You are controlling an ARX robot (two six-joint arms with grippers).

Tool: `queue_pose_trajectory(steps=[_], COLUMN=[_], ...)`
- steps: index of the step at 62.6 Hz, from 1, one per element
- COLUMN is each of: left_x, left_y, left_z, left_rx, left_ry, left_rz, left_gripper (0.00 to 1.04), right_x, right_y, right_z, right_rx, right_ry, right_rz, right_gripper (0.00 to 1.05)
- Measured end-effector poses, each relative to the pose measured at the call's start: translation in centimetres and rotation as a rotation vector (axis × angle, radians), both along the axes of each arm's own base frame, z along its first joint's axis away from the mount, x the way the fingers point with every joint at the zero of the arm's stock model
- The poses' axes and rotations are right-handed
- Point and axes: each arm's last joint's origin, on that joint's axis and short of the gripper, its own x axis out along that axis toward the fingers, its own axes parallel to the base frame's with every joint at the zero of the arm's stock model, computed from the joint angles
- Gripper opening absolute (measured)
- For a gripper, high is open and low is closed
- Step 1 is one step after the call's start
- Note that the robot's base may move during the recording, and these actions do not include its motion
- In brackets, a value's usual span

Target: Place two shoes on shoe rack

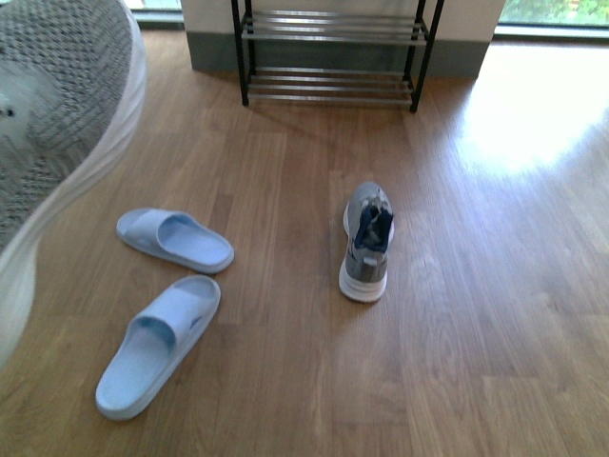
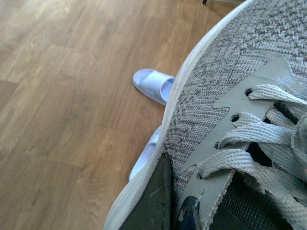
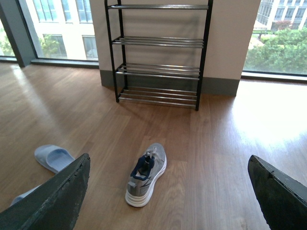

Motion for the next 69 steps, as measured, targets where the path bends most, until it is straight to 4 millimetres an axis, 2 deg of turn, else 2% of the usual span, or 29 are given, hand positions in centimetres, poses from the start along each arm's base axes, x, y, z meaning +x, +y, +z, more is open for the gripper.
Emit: queue_pose_trajectory(steps=[5,9,18,23,69], left_x=[-1.2,-3.0,-7.2,-8.4,-8.8], left_y=[0.4,0.9,1.9,2.4,2.6], left_z=[1.1,1.5,1.0,1.0,1.3], left_rx=[0.025,0.033,0.056,0.049,0.050], left_ry=[-0.047,-0.060,-0.109,-0.181,-0.215], left_rz=[0.008,0.017,0.034,0.035,0.031], left_gripper=[0.02,0.02,0.02,0.02,0.02], right_x=[0.0,0.0,0.0,0.0,0.0], right_y=[0.0,0.0,0.0,0.0,0.0], right_z=[0.0,0.0,0.0,0.0,0.0], right_rx=[0.000,0.000,0.000,0.000,0.000], right_ry=[0.000,0.000,0.000,0.000,0.000], right_rz=[0.000,0.000,0.000,0.000,0.000], right_gripper=[0.95,0.95,0.95,0.95,0.95])
